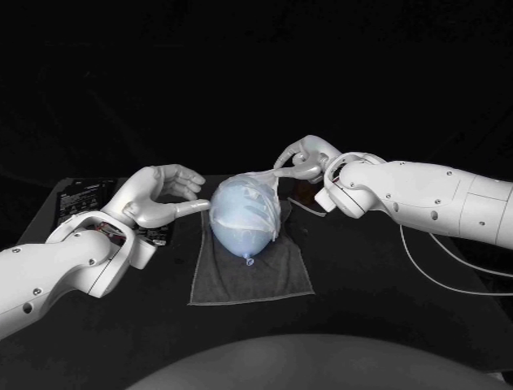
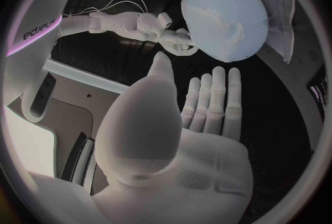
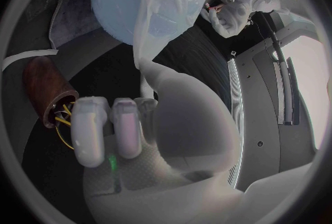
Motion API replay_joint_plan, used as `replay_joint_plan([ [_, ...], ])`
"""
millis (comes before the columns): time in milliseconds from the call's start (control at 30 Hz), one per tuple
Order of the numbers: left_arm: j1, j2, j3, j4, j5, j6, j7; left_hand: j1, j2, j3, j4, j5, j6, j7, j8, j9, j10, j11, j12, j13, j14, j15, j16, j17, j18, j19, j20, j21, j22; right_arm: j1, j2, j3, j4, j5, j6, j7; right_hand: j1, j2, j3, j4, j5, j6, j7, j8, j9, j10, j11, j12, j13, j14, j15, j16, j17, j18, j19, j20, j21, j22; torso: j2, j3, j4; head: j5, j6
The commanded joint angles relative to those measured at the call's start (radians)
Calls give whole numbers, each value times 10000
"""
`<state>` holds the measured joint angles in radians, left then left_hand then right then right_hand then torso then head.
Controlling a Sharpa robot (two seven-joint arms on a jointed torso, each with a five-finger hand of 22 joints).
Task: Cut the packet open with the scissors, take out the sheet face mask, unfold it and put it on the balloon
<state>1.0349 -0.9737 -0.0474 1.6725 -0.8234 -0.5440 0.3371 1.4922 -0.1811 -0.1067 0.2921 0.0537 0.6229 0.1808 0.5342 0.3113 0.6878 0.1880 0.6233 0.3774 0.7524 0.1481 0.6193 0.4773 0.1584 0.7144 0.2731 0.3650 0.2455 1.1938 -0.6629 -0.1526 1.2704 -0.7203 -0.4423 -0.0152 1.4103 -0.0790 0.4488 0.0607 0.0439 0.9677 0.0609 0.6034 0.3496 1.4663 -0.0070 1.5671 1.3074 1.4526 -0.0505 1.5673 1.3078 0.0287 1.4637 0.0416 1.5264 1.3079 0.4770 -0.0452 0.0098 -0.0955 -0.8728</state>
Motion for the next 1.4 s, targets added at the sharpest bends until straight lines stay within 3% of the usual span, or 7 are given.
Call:
replay_joint_plan([
  [33, 22, 248, 19, -59, -290, -549, 747, -15, -766, -690, 56, -1, -758, -111, -308, -220, -983, 576, -805, -634, -1526, 600, -1205, -631, -764, -1819, 182, -1438, -788, 6, 27, 6, 37, -38, 191, 67, -124, 5, 40, 0, 49, 28, 23, 40, 14, 1045, -22, 37, 2634, 1182, -189, 35, 2630, -181, 902, -31, -17, 2487, -4, 8, -17, -1, 2],
  [133, 34, 573, 27, -232, -734, -371, 280, 27, -1157, -963, -28, 27, -1399, -445, -623, -416, -1816, 889, -1630, -1255, -3295, 1040, -2749, -1541, -1033, -3815, 231, -2537, -1509, 6, 42, 5, 61, -31, 212, 63, -124, 5, 40, 0, 49, 28, 23, 40, 14, 1045, -22, 37, 2634, 1182, -189, 35, 2630, -181, 902, -31, -17, 2487, -10, 15, -22, 13, 2],
  [333, 75, 1219, 41, -665, -1717, 5, -877, -195, -1315, -1236, 119, 2, -4004, -1142, -2916, -1673, -3609, 261, -2926, -1985, -6422, 1254, -5216, -3617, -1053, -5098, 261, -3107, -1906, 6, 52, 5, 83, -11, 246, 56, -124, 5, 40, 0, 49, 28, 23, 40, 14, 1045, -22, 37, 2634, 1182, -189, 35, 2630, -181, 902, -31, -17, 2487, -11, 19, -1, -17, 2],
  [700, 291, 2382, 63, -1578, -3738, 1631, -2852, -768, -1352, -1243, 99, -9, -4585, -1379, -3433, -1944, -5283, -614, -4127, -2603, -7404, 1067, -6037, -4516, -1040, -5953, 264, -3421, -2138, 6, 62, 5, 103, 31, 289, 38, -157, 1, 88, -14, 49, 25, 22, 56, 22, 1045, -22, 37, 2634, 1182, -189, 35, 2630, -178, 897, -31, -30, 2483, -5, 15, 9, 10, 2],
  [900, 359, 2827, 70, -1995, -4003, 1873, -3248, -911, -1349, -1249, 100, -15, -4544, -1066, -3415, -1929, -4978, -361, -3888, -2519, -7306, 941, -5938, -4376, -1015, -6011, 243, -3433, -2154, 6, 51, 5, 118, 35, 273, 32, -157, 1, 88, -14, 49, 25, 22, 56, 22, 1045, -22, 37, 2634, 1182, -189, 35, 2630, -178, 897, -31, -30, 2483, 1, 10, -11, 14, 2],
  [1200, 381, 3144, 71, -2241, -4088, 2080, -3684, -863, -1348, -1251, 99, -13, -4622, 43, -3513, -1975, -4844, -229, -3794, -2529, -7217, 651, -5869, -4285, -994, -6025, 234, -3416, -2160, 7, 15, 5, 119, 43, 227, 17, -157, 1, 88, -14, 49, 25, 22, 56, 22, 1045, -22, 37, 2634, 1182, -189, 35, 2630, -178, 897, -31, -30, 2483, 7, 8, -4, -18, 2],
  [1400, 381, 3141, 71, -2208, -4098, 2095, -3822, -825, -1347, -1247, 97, -11, -4640, 145, -3532, -1985, -4841, -168, -3792, -2540, -7199, 615, -5855, -4265, -991, -6019, 233, -3411, -2159, 7, 3, 6, 114, 43, 214, 5, -157, 1, 88, -14, 49, 25, 22, 56, 22, 1045, -22, 37, 2634, 1182, -189, 35, 2630, -178, 897, -31, -30, 2483, -8, 10, 8, -31, 2],
])
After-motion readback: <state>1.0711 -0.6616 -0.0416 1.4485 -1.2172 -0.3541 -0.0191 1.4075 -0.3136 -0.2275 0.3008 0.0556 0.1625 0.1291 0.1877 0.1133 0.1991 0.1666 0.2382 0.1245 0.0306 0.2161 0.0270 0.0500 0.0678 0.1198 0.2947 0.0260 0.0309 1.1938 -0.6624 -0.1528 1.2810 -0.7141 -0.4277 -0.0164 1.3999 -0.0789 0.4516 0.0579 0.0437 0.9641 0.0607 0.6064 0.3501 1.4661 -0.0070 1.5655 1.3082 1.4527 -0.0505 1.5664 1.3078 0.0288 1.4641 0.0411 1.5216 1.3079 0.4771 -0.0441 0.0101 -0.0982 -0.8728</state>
